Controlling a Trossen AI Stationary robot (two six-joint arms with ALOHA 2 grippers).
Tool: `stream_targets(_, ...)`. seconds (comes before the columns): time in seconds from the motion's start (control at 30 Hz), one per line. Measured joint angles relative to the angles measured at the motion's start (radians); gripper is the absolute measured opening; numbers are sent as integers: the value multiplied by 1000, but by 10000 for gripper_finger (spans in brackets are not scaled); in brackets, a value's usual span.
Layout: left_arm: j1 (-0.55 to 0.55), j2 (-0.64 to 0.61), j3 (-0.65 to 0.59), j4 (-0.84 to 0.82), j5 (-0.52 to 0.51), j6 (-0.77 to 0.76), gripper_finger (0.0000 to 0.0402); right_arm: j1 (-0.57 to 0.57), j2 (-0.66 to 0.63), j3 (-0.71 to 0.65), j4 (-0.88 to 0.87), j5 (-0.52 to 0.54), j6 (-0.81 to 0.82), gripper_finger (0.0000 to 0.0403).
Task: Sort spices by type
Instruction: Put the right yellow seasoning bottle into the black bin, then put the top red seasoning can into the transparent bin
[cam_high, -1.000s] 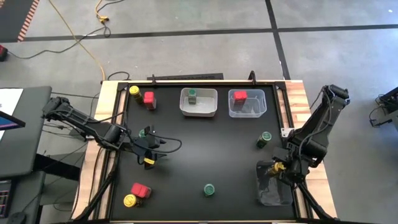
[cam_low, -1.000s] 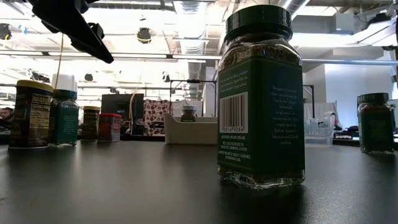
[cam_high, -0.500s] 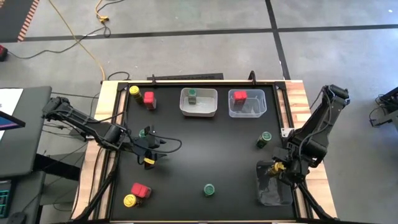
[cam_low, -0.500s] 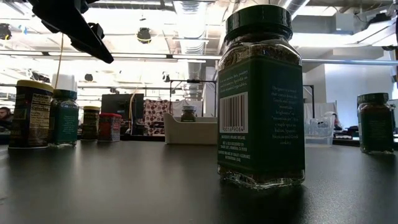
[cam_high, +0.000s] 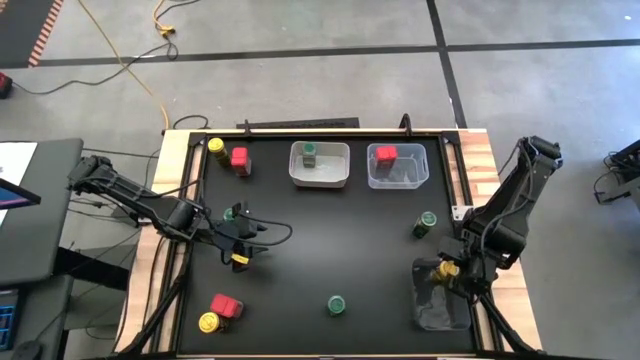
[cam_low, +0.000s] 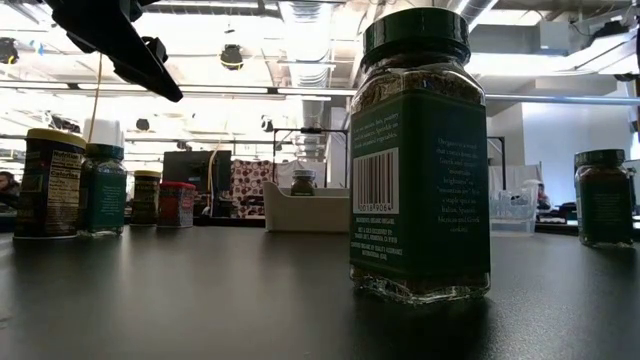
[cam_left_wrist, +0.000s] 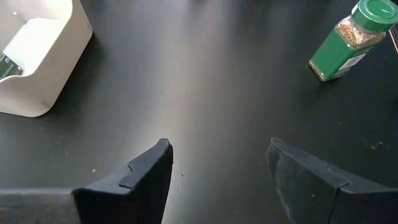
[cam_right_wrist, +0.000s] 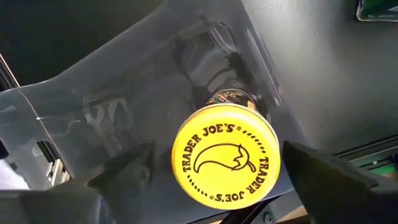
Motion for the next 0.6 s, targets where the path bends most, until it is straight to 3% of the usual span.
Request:
stream_targets(0.13, 0, 0, 0, 0, 0, 0, 250, 0, -11, 4, -2, -32, 3, 397)
stream_targets(0.37, 0, 0, 0, 0, 0, 4, 250, 0, -47, 89, -80, -34, 7, 392)
stream_targets(0.6, 0, 0, 0, 0, 0, -5, 250, -18, -96, 131, -140, 21, 11, 393)
